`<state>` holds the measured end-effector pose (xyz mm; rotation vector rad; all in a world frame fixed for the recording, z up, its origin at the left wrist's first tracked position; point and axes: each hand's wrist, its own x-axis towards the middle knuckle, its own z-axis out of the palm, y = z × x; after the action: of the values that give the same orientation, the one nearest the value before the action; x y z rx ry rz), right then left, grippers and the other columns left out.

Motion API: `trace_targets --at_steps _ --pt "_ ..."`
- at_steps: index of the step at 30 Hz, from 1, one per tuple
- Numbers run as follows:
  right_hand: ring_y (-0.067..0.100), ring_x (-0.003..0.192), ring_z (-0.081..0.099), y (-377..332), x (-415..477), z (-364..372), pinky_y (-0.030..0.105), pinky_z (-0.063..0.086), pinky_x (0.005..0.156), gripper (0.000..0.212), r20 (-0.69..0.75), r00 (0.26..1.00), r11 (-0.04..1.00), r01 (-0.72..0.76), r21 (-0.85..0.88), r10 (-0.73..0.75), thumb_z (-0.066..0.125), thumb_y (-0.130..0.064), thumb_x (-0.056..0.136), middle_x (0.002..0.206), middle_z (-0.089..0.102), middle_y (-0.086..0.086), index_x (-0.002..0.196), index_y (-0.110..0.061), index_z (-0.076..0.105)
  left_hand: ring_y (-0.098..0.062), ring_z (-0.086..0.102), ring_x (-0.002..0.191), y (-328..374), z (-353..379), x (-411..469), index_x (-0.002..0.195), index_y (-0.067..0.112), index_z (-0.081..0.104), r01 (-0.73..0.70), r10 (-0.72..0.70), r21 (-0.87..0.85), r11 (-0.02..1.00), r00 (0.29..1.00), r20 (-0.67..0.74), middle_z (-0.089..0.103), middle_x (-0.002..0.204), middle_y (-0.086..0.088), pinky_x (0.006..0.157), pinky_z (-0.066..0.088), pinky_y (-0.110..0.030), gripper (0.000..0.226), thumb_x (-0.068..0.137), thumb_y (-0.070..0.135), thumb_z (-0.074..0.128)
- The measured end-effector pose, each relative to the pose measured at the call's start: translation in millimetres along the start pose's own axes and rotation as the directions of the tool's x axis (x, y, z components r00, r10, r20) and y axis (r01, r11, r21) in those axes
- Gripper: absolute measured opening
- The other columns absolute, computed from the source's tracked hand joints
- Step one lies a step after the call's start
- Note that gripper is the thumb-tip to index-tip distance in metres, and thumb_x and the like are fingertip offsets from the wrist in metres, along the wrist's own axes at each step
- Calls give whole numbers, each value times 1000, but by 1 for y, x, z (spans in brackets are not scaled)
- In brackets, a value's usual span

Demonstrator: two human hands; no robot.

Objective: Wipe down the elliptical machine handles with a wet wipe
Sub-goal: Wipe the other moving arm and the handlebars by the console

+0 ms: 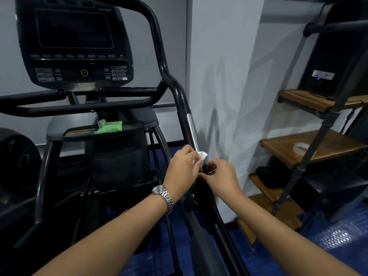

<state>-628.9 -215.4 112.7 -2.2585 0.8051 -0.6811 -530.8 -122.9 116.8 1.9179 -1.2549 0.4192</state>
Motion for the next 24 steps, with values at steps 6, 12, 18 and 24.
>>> trace_targets --at_steps 6,12,18,24 --pt "18 89 61 -18 11 -24 26 52 78 38 62 996 814 -82 574 57 65 3 79 99 64 8 113 -13 58 -10 58 60 4 -30 15 82 12 55 334 -299 -428 840 942 149 65 71 -7 60 50 -27 20 94 28 55" --pt "28 95 66 -37 23 -31 38 53 88 36 313 949 450 -291 844 27 69 -15 79 105 69 18 112 -2 63 -19 69 75 8 -42 30 93 2 53 455 -324 -713 533 889 325 69 82 -11 66 57 -27 13 97 14 50" --pt "26 76 65 -24 32 -27 41 50 78 8 336 928 467 -372 802 161 71 -6 78 88 69 18 86 -4 70 -13 61 70 -14 -36 30 86 11 67 465 -389 -557 688 884 257 68 79 -5 69 56 -33 7 87 18 66" --pt "14 70 62 -17 56 -43 23 50 62 12 -214 960 712 23 702 180 75 -9 76 71 67 1 72 -18 69 -10 59 75 -28 -24 27 98 19 57 570 -522 -368 734 821 231 61 90 1 68 50 -20 37 72 29 81"
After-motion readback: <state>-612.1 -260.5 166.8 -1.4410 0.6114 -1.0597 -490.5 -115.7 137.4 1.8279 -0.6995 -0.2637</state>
